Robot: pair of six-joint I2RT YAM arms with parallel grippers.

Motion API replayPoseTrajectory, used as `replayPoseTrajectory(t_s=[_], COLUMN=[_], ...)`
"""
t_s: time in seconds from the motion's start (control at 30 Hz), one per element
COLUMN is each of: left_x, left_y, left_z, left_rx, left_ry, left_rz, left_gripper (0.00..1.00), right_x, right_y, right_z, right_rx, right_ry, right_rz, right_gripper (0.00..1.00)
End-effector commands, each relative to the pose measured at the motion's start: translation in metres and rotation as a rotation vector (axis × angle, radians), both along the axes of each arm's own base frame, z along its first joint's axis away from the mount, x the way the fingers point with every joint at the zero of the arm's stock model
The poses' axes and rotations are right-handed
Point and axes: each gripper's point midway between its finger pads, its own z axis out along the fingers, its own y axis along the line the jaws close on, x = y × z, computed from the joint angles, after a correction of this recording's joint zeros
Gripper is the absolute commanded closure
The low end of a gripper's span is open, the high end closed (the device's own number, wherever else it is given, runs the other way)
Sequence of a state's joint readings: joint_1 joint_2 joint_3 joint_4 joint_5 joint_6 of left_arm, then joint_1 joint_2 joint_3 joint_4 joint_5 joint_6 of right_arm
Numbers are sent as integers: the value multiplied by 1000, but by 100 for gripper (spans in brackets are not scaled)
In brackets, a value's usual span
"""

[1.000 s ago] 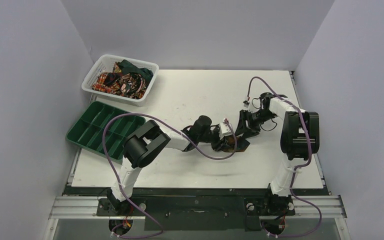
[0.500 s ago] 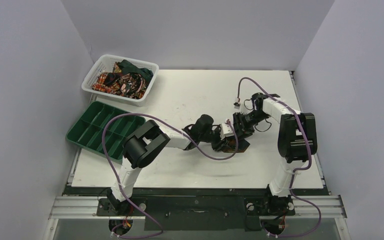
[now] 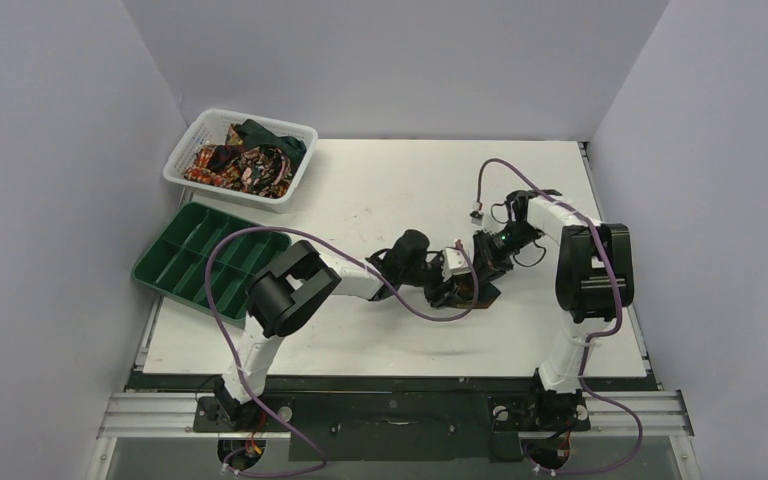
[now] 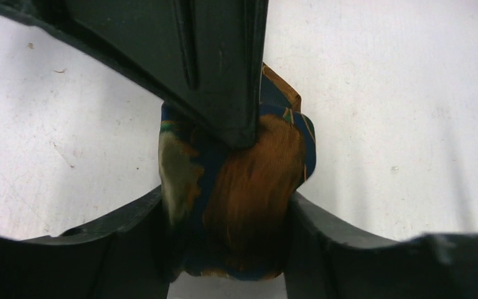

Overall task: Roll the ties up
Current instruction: Roll the tie at the center of the board.

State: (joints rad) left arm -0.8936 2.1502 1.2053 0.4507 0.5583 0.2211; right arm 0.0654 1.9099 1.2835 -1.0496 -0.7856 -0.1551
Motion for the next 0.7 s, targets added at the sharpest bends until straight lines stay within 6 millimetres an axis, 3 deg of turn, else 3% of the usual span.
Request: replayPoseTrajectory(t_s=[0.0,0.1,0.27,0.43,0.67], left_x=[-7,-3,-9,-9,-5], left_y=[14,5,-11,-27,-40], left_z=[-16,9,35,48,50], left_rx=[41,-45,-134,-188,-214], left_ry=[99,60,14,-14,-45], left_rz=[17,-3,-51,-64,-80], left_gripper=[45,35,32,31,29], right_x=[-8,-7,0,2,1], right_y=[-39,-57,-64,-58,-45], right_z=[-36,-45,-47,-49,-52], right_rx=[-197,-296,-383,-388,-366], right_ry=[30,23,-25,-28,-29], right_rz=[49,58,70,83,112], right_gripper=[100,100,100,100,100])
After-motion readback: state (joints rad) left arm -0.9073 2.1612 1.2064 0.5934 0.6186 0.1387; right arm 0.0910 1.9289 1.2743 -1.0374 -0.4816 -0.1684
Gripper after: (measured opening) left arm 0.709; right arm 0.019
